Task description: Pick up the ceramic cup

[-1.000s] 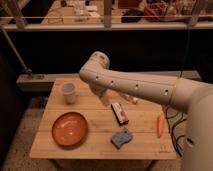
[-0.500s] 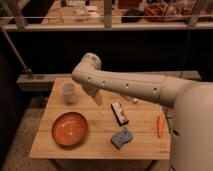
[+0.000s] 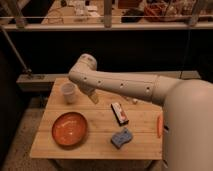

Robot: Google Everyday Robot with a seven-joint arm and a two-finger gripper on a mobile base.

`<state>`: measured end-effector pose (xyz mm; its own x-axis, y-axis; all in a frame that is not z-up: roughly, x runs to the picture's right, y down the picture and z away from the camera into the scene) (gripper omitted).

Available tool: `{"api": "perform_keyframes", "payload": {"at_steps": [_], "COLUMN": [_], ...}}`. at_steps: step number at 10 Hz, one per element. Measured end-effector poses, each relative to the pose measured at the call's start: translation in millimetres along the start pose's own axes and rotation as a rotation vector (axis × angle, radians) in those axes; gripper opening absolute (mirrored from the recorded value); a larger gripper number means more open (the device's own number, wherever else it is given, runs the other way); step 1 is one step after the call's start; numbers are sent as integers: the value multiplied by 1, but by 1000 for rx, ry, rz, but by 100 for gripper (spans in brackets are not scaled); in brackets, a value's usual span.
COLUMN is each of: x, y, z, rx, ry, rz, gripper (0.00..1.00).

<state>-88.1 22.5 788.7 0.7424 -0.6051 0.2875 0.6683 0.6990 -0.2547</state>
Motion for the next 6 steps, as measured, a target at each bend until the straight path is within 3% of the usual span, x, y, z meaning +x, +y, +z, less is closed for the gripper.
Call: {"api": "perform_keyframes", "payload": {"at_steps": [6], "x": [-9], "y": [-26], "z": [18], "rx": [35], "ry": [-18], "rz": [-65], "gripper": [80]}}
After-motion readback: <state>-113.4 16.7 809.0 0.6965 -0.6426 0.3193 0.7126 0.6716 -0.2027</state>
